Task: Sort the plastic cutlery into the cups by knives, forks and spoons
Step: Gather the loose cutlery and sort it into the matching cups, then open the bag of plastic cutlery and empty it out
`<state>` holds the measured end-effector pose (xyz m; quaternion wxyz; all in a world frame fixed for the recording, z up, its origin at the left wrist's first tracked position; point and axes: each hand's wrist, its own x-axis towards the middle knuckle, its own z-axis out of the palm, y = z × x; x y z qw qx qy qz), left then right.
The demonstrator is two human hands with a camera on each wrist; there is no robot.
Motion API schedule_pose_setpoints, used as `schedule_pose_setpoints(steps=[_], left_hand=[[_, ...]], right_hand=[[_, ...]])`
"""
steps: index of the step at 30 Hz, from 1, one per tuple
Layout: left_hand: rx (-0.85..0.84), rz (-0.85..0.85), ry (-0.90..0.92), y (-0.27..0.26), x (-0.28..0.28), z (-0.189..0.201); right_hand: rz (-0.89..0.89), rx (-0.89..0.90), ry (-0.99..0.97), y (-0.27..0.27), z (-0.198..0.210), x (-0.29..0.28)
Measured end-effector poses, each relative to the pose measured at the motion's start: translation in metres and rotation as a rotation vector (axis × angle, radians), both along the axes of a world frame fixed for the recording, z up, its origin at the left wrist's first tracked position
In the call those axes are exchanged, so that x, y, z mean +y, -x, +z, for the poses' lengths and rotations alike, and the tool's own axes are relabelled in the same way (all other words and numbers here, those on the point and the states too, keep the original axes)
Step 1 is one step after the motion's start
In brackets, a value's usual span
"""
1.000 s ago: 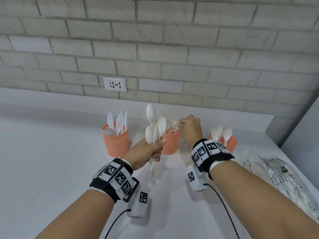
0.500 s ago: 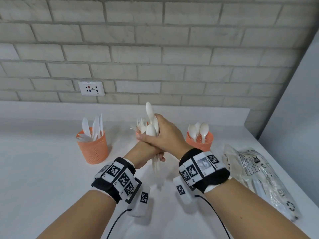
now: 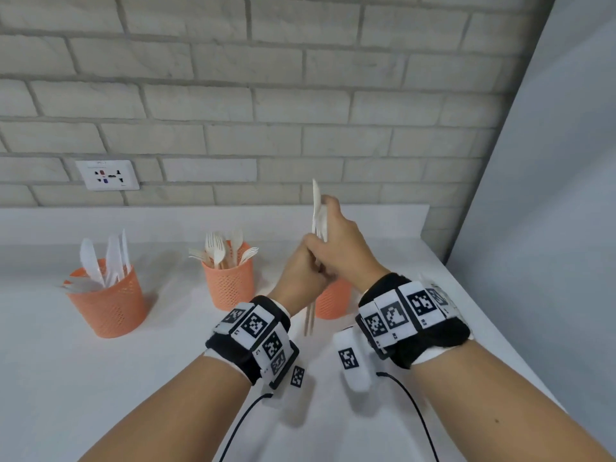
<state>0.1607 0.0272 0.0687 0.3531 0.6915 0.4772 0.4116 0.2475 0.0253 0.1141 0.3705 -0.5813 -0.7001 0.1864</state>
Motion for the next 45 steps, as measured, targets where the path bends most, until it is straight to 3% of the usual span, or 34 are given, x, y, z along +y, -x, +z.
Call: schedule_pose_setpoints(steps=[5, 10, 13, 19, 25, 27, 30, 32, 35, 38, 41, 43, 45], left_hand=[[-0.121, -0.096, 0.001, -0.009, 0.011, 0.007], [0.072, -0.009, 0.119, 0.008, 0.030, -0.010], [0.170, 0.016, 0.220, 0.005, 0.036, -0.025], [0.015, 0.018, 0.274, -0.004, 0.043, -0.036], [-0.005, 0.000, 0.247, -0.005, 0.045, -0.041], [-0.007, 0.003, 0.245, -0.005, 0.046, -0.041], [0.034, 0.008, 0.232, -0.004, 0.044, -0.036], [0.085, 0.065, 0.155, -0.006, 0.041, -0.032], [-0.062, 0.190, -0.202, -0.018, 0.025, -0.021], [-0.142, 0.093, -0.437, -0.044, -0.001, -0.015], [0.002, -0.100, -0.241, -0.076, -0.021, -0.026], [0.171, -0.143, 0.045, -0.092, -0.023, -0.042], [0.164, -0.179, 0.355, -0.098, -0.024, -0.051]], right_hand=[[-0.062, 0.090, -0.113, -0.030, 0.011, 0.012], [-0.205, 0.293, -0.298, -0.065, 0.016, 0.032], [-0.178, 0.267, -0.439, -0.063, -0.004, 0.035], [0.031, 0.107, -0.263, -0.049, -0.038, 0.033], [-0.028, -0.183, 0.111, -0.047, -0.054, 0.039], [-0.074, -0.241, 0.110, -0.048, -0.054, 0.039], [-0.132, -0.142, 0.064, -0.058, -0.040, 0.032], [-0.171, -0.090, 0.043, -0.074, -0.030, 0.024], [-0.254, -0.073, 0.058, -0.113, -0.024, 0.011], [-0.392, -0.088, 0.138, -0.156, -0.037, -0.007], [-0.455, -0.121, 0.422, -0.191, -0.066, -0.025], [-0.441, -0.074, 0.659, -0.203, -0.085, -0.040], [-0.415, -0.052, 0.821, -0.208, -0.097, -0.055]])
